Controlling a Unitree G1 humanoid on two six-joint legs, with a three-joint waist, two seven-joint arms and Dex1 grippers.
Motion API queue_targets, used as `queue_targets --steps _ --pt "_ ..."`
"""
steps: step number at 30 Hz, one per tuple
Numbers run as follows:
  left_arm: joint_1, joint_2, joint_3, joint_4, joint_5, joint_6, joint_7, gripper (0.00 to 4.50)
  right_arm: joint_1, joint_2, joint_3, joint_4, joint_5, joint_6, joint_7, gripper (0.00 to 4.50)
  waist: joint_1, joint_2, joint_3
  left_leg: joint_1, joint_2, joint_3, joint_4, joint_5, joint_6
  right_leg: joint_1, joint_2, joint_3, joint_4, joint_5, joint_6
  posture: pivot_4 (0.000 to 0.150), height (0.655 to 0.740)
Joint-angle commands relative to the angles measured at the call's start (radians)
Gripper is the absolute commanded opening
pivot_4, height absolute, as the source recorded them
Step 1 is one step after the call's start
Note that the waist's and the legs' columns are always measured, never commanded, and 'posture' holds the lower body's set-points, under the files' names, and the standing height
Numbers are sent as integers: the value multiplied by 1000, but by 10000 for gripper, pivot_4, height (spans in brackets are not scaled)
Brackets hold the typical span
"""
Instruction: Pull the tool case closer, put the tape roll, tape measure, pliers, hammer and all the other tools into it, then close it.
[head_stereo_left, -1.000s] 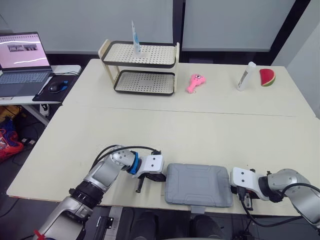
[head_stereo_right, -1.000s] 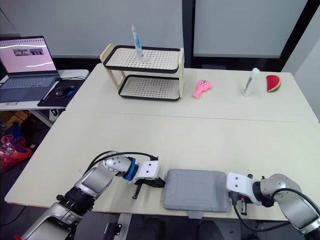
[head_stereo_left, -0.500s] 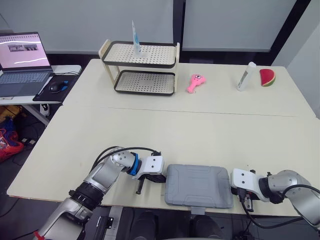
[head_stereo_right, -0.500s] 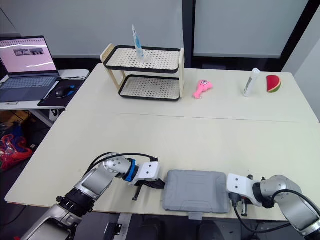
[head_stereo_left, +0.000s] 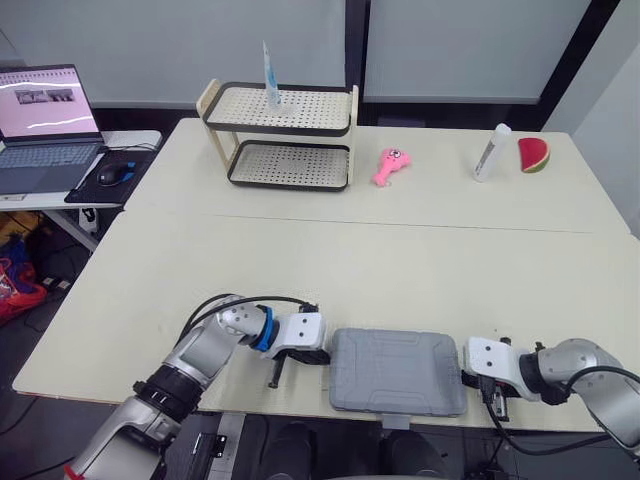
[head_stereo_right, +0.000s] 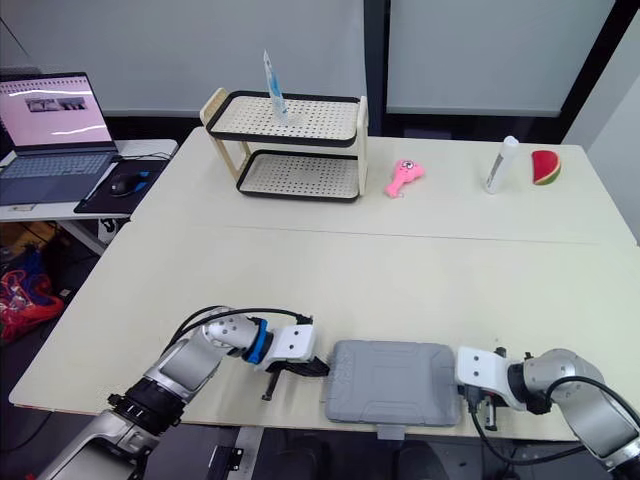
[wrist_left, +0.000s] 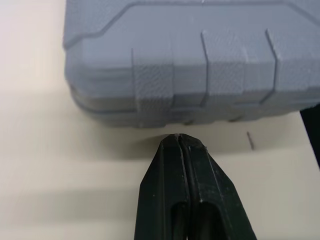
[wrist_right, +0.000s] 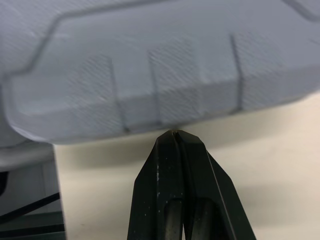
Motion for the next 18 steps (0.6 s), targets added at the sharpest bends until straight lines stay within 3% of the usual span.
queue_targets --steps 1,8,15,18 --pt "22 67 167 27 -107 -68 20 3713 27 -39 -153 78 12 -87 -38 2094 0 0 0 0 0 0 0 0 0 0 0 0 0 0 0 1500 7400" --pt "13 152 444 193 -265 -69 56 23548 19 -22 -435 145 188 -124 1 15287 -4 0 0 0 0 0 0 0 0 0 0 -1 0 0 0 1500 7400" --pt "9 169 563 290 -278 -85 155 44873 -59 15 -528 296 217 -168 -33 29672 -13 0 0 0 0 0 0 0 0 0 -1 -1 1 0 0 1500 7400" --pt "12 168 583 311 -263 -105 208 45000 -84 39 -534 343 230 -180 -37 37080 -18 0 0 0 0 0 0 0 0 0 -1 -1 1 0 0 1500 7400"
